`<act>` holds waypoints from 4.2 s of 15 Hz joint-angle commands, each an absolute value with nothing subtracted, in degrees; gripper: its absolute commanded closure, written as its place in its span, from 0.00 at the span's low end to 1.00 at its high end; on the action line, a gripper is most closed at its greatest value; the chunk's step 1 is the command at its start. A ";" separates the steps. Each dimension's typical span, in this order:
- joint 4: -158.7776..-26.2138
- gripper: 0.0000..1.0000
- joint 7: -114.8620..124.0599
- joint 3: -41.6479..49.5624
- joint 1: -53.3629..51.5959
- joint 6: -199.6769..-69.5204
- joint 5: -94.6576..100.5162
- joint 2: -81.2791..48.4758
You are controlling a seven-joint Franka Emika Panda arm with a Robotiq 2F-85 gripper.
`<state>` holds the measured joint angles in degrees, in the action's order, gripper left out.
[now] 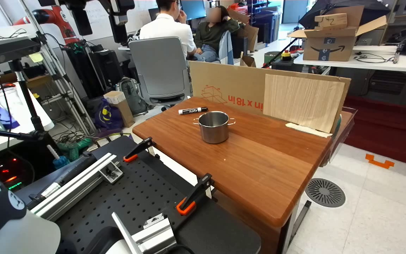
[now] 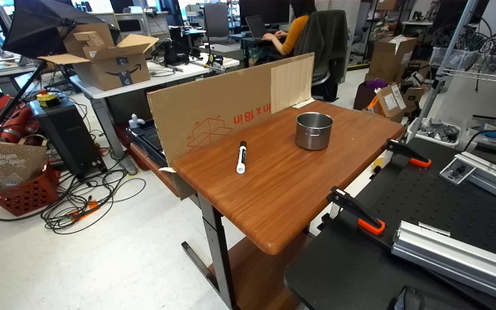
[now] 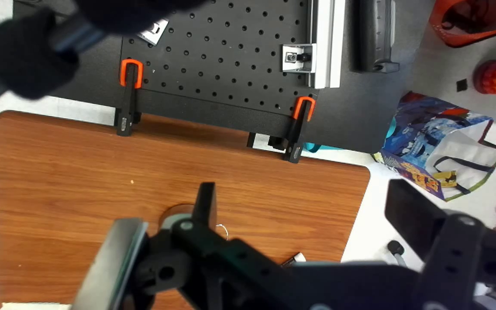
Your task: Pick up the black marker and place it in the silver pot
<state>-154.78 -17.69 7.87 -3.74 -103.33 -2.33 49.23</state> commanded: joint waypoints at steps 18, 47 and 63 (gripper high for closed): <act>-142.72 0.00 8.35 -0.02 -4.63 -130.87 -28.76 18.24; -108.53 0.00 50.68 -1.05 -12.22 -131.20 -1.75 -27.68; -97.72 0.00 50.99 2.38 -16.34 -131.41 -0.60 -42.14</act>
<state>-100.94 49.31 1.02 -14.78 -133.85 -2.38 -39.98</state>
